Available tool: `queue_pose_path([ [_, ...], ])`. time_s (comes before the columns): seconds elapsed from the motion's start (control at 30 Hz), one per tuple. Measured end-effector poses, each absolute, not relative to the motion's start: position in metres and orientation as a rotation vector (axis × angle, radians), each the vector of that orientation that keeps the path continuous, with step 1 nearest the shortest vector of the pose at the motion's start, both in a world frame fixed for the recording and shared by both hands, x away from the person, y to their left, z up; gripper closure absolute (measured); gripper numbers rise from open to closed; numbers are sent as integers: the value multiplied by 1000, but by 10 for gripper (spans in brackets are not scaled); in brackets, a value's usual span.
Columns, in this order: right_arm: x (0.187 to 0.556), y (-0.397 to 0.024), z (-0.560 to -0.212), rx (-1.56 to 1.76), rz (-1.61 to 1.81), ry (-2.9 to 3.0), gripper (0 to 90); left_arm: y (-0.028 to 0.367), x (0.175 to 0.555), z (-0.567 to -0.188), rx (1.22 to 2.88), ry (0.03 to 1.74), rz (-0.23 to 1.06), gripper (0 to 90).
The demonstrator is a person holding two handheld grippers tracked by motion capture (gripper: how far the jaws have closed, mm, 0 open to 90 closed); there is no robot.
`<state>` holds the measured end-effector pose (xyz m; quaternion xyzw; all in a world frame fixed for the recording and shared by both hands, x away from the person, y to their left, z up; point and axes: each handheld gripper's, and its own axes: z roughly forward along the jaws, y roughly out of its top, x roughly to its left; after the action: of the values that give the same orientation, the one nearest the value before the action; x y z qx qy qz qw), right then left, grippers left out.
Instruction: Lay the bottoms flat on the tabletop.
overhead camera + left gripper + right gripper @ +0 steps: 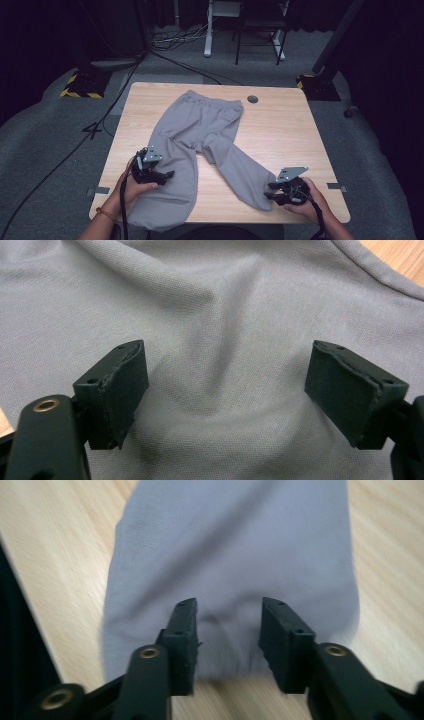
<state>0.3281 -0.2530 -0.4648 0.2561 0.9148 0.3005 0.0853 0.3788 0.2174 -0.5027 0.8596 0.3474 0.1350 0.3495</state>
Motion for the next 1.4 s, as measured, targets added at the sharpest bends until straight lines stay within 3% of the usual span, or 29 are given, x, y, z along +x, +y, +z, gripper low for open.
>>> queue_pose_path([
  [0.2, 357, -252, -447, 737, 972, 2631, 476, 217, 379, -503, 2228, 900, 343, 176],
  [0.5, 436, -237, -459, 787, 957, 2630, 481, 216, 380, -503, 2224, 902, 339, 176],
  [0.77, 467, -204, -470, 765, 961, 2672, 479, 216, 380, -503, 2224, 902, 339, 176],
  [0.93, 469, -194, -479, 746, 942, 2712, 546, 216, 380, -503, 2224, 901, 341, 176],
  [1.1, 462, -194, -480, 717, 884, 2725, 776, 215, 380, -503, 2220, 905, 340, 176],
  [1.2, 452, -199, -479, 681, 863, 2757, 871, 215, 380, -503, 2220, 905, 340, 176],
  [1.4, 425, -229, -475, 707, 802, 2799, 892, 215, 380, -503, 2221, 907, 341, 176],
])
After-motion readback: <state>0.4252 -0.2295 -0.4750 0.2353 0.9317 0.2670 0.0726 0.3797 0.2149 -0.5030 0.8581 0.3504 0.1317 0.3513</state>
